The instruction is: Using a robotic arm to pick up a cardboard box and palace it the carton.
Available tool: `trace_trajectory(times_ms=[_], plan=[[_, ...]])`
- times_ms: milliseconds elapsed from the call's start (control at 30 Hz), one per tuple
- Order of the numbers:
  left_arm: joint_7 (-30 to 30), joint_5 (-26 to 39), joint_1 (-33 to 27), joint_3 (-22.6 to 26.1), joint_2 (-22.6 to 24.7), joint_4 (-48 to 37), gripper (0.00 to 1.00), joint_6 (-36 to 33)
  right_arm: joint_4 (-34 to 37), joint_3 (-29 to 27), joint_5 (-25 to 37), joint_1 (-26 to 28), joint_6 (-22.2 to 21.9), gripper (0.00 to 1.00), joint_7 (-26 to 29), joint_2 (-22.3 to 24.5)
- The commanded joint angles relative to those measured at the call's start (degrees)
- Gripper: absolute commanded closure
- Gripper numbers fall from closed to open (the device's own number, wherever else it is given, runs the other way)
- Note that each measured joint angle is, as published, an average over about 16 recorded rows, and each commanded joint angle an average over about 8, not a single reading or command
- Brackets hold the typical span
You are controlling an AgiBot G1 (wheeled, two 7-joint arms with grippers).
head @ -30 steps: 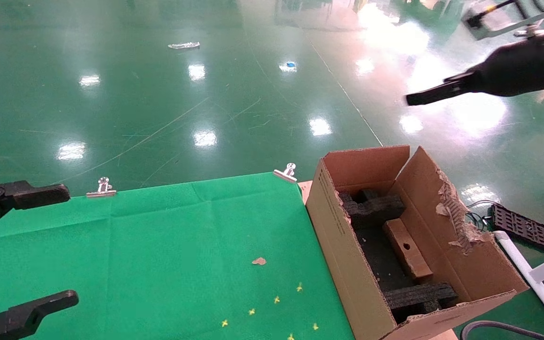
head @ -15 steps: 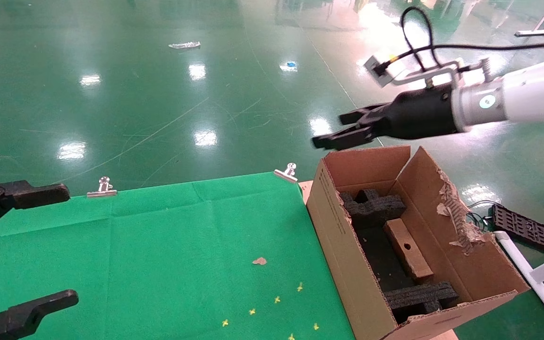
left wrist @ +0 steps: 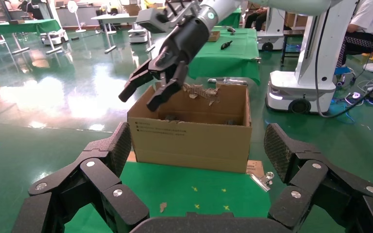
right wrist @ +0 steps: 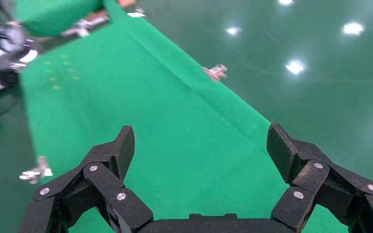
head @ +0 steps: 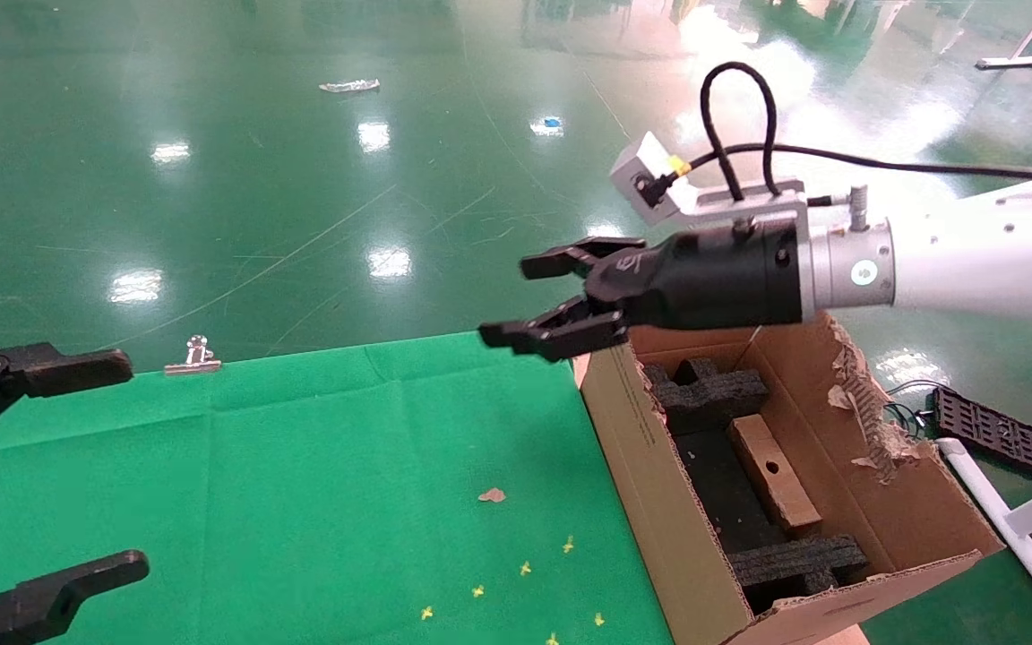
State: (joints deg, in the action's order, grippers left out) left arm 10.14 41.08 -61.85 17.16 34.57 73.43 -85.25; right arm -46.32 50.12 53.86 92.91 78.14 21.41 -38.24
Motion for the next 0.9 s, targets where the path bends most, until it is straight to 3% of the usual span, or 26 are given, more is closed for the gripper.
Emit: trace_trajectory(times_ms=[33,900], plan=[[0.0,0.0,0.0,0.0,0.0,0.0,0.0,0.0,-2.0,-2.5,-0.9,-2.3,0.6,0.0,-0.8,0.2],[0.0,-0.1,0.0,0.1,0.0,0.0,0.0,0.0,-27.3,-34.2,-12.0,-31.5,7.6,0.0,-10.6,3.2]])
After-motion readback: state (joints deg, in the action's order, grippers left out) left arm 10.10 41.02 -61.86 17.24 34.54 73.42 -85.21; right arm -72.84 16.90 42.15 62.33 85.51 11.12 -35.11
